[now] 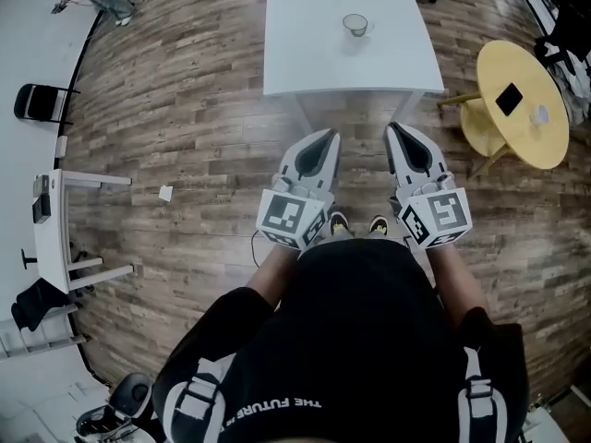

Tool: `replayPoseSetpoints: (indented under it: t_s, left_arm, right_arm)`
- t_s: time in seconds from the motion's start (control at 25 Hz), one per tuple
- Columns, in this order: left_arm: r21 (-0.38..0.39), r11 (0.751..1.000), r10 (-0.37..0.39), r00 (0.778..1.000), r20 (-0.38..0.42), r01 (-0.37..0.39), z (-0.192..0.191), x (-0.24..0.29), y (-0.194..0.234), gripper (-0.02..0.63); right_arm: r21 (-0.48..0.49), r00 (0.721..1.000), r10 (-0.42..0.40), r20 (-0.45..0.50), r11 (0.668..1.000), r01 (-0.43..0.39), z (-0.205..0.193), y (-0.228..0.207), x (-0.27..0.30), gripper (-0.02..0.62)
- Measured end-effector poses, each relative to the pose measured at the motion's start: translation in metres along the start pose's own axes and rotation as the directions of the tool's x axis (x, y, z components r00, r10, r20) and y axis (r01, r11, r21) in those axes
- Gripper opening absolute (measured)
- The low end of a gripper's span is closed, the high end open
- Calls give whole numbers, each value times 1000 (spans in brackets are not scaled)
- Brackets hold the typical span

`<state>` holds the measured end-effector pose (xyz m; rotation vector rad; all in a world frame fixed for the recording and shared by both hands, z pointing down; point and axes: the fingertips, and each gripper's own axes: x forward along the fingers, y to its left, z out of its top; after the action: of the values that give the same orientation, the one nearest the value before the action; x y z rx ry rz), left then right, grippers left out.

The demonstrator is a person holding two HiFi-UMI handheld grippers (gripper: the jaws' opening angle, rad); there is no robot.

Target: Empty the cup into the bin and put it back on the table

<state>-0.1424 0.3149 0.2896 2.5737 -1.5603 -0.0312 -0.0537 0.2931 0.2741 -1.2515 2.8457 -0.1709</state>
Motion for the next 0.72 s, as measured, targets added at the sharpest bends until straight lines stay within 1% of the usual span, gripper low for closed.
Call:
replayPoseSetpoints:
  t_s: [0.2, 0.32, 0.56, 0.72]
  left_arm:
    - [-15, 1000, -10, 1000, -20, 10, -5, 4, 26, 21]
    - [-25, 1000, -19, 999, -28, 19, -9, 12, 36, 20]
    - [-4, 1000, -21, 999, -30, 21, -12, 42, 58, 20]
    - [8, 1000, -19, 999, -30, 19, -10, 79, 78, 20]
  right_arm:
    - [11, 1000, -22, -11, 1000, 22, -3, 1, 19, 17]
    - [9, 999, -38, -12, 999, 38, -6, -7, 30, 17]
    - [7, 999, -54, 0, 999, 54, -10, -33, 61, 17]
    - [3, 999, -53, 8, 999, 53, -10, -64, 94, 17]
